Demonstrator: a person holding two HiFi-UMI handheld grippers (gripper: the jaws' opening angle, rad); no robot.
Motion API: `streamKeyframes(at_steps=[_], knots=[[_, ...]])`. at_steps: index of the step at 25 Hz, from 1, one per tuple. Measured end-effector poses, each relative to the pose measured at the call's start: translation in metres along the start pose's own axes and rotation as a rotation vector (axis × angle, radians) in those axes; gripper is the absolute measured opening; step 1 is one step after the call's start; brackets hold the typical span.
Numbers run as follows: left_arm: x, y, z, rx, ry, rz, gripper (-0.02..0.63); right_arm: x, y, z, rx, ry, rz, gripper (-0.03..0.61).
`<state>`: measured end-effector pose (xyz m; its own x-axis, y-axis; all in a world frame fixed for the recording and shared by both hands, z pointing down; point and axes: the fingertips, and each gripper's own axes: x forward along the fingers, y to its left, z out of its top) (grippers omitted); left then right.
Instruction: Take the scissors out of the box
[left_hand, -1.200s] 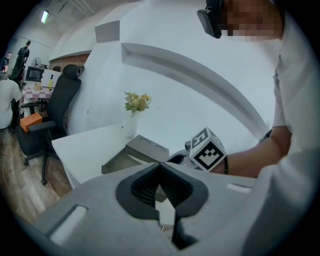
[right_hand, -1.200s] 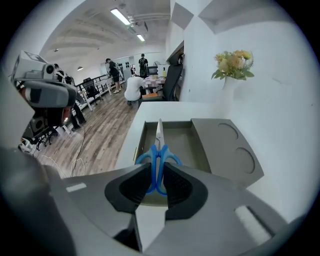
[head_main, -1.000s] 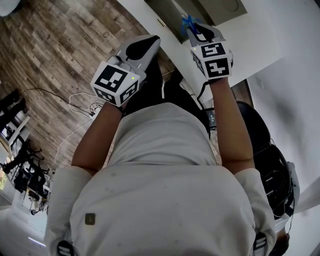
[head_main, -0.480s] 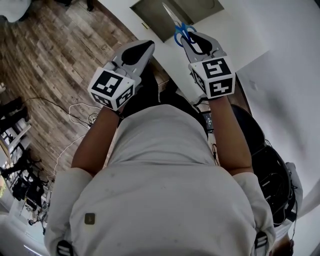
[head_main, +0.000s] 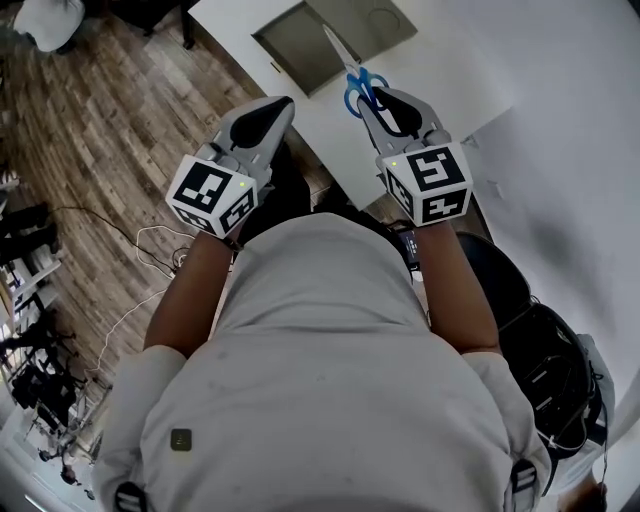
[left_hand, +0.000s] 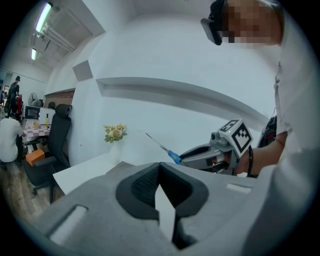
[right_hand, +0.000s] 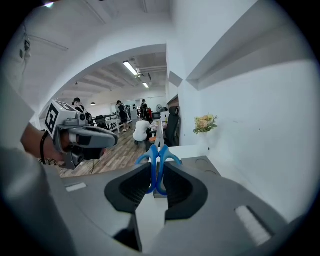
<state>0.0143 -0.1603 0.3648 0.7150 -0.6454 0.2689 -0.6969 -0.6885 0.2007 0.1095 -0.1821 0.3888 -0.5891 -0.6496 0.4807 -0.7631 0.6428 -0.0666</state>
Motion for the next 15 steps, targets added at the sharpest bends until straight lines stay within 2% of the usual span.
streamKeyframes(at_steps=[3,8,15], knots=[[-0.008,-0.019,0.001,0.015,-0.012,0.031,0.002,-0.022,0.002,-0.001,-0.009,-0.036,0.015,0.095],[-0.031,-0.011,0.023,0.008,-0.032,0.081,0.002,-0.027,0.009,0.027,-0.029,-0.054,0.048,0.095],[-0.065,-0.002,0.020,-0.007,-0.040,0.097,0.002,-0.031,0.037,0.037,-0.031,-0.070,0.046,0.095]])
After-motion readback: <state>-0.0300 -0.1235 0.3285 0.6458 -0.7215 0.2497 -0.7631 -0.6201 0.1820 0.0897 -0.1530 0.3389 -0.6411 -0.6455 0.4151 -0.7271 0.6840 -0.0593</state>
